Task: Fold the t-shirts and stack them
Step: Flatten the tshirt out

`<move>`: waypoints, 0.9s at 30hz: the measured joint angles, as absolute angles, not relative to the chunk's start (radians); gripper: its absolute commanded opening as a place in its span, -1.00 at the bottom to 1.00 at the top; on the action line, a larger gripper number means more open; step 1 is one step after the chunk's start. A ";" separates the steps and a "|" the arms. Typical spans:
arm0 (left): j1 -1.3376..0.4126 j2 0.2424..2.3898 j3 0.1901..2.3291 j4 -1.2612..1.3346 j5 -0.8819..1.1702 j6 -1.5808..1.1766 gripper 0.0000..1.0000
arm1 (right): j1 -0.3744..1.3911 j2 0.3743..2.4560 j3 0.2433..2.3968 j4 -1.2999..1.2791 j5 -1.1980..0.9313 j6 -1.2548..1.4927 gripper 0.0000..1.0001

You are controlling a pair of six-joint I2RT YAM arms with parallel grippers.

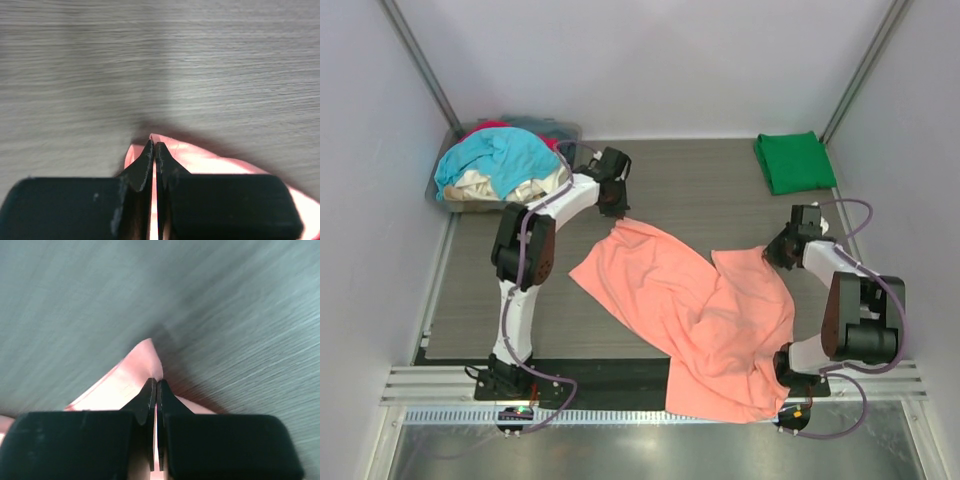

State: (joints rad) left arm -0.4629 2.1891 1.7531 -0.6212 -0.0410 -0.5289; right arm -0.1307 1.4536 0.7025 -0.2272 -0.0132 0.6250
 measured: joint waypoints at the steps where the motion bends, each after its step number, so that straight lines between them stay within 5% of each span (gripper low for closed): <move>1: -0.458 2.168 1.746 -0.626 -0.044 -0.534 -1.00 | -0.131 1.441 0.721 -0.254 -0.013 0.621 -0.97; 27: -0.445 1.069 1.696 -0.790 -0.154 -0.503 -1.00 | -0.116 0.794 1.616 -0.554 -0.206 0.461 -0.97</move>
